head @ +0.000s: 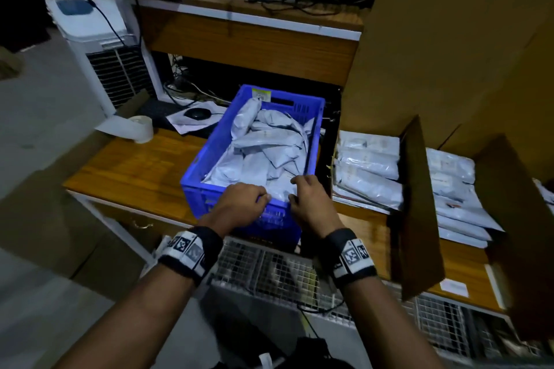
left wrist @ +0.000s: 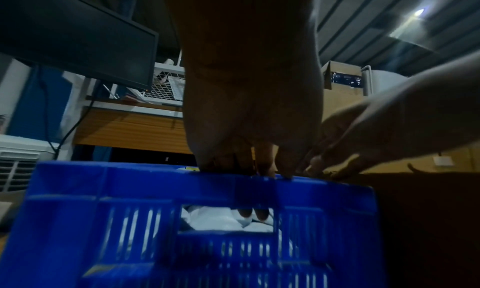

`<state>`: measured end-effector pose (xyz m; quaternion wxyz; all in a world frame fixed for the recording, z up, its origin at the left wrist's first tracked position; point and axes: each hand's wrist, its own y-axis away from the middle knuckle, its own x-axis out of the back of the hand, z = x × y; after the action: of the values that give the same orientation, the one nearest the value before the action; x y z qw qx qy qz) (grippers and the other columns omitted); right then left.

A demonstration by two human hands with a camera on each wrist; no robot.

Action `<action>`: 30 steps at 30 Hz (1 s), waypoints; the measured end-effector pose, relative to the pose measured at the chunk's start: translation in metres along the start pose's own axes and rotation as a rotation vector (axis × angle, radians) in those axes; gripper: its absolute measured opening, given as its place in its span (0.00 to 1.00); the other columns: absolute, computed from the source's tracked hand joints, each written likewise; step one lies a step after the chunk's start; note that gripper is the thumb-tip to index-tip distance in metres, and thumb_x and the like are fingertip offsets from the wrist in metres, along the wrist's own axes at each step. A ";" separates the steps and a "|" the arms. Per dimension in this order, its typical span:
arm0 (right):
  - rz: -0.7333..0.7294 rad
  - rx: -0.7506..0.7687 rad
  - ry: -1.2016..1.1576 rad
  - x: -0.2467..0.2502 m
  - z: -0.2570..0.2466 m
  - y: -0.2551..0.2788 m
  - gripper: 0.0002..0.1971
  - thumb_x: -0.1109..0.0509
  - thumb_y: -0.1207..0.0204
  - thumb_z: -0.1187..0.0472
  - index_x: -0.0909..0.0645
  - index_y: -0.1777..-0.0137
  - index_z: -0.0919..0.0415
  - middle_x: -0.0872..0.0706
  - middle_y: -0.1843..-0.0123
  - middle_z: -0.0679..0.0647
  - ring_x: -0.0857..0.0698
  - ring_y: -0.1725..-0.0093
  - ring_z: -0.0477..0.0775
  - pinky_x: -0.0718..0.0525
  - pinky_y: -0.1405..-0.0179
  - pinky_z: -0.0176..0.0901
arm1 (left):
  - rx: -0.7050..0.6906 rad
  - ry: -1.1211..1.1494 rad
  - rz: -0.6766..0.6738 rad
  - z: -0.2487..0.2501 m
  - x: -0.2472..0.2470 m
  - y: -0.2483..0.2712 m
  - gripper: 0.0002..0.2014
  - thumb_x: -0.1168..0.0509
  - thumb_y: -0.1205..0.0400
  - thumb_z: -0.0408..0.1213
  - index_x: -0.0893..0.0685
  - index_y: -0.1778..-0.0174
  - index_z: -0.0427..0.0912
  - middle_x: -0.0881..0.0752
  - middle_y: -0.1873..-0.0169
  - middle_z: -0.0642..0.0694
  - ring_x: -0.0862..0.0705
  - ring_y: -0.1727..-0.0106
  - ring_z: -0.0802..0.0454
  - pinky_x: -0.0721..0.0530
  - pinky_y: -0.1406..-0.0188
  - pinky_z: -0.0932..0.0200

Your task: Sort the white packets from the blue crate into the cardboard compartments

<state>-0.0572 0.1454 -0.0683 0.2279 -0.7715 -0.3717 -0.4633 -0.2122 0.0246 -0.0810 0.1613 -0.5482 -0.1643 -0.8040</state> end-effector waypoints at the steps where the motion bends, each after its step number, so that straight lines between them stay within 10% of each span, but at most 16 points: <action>1: -0.005 -0.017 0.025 -0.008 -0.002 -0.005 0.21 0.32 0.13 0.61 0.24 0.23 0.65 0.26 0.23 0.67 0.22 0.27 0.71 0.20 0.31 0.58 | -0.004 0.007 -0.043 -0.003 0.004 -0.004 0.19 0.41 0.08 0.54 0.10 0.49 0.47 0.07 0.53 0.41 0.13 0.46 0.36 0.22 0.53 0.47; 12: 0.065 -0.230 0.170 -0.045 -0.008 -0.052 0.28 0.41 0.09 0.49 0.35 0.13 0.58 0.46 0.07 0.63 0.53 0.06 0.64 0.45 0.11 0.70 | -0.064 -0.046 -0.338 -0.017 0.051 -0.055 0.11 0.31 0.12 0.48 0.08 0.40 0.50 0.07 0.42 0.44 0.13 0.37 0.44 0.16 0.39 0.51; 21: 0.035 -0.276 0.265 -0.048 0.000 -0.074 0.32 0.45 0.09 0.53 0.46 0.07 0.59 0.55 0.05 0.64 0.59 0.06 0.66 0.52 0.09 0.69 | 0.015 -0.255 0.014 -0.046 0.070 -0.137 0.23 0.25 0.21 0.40 0.22 0.31 0.45 0.22 0.33 0.40 0.20 0.31 0.34 0.17 0.50 0.40; 26: 0.045 -0.280 0.336 -0.046 -0.006 -0.071 0.34 0.43 0.12 0.52 0.45 0.08 0.61 0.53 0.05 0.65 0.56 0.06 0.67 0.49 0.08 0.68 | 0.054 -0.331 -0.086 -0.060 0.063 -0.162 0.38 0.19 0.25 0.44 0.29 0.22 0.43 0.23 0.28 0.37 0.21 0.27 0.30 0.15 0.44 0.34; 30: 0.064 -0.287 0.363 -0.045 -0.010 -0.070 0.35 0.37 0.13 0.51 0.43 0.10 0.61 0.49 0.06 0.64 0.55 0.06 0.66 0.47 0.08 0.68 | -0.043 -0.323 -0.050 -0.058 0.080 -0.167 0.19 0.27 0.17 0.44 0.21 0.34 0.42 0.14 0.34 0.36 0.14 0.35 0.30 0.12 0.42 0.35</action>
<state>-0.1305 0.1656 -0.1035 0.1936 -0.7115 -0.2302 -0.6351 -0.3618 0.1418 -0.0408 0.1010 -0.6695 -0.1844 -0.7124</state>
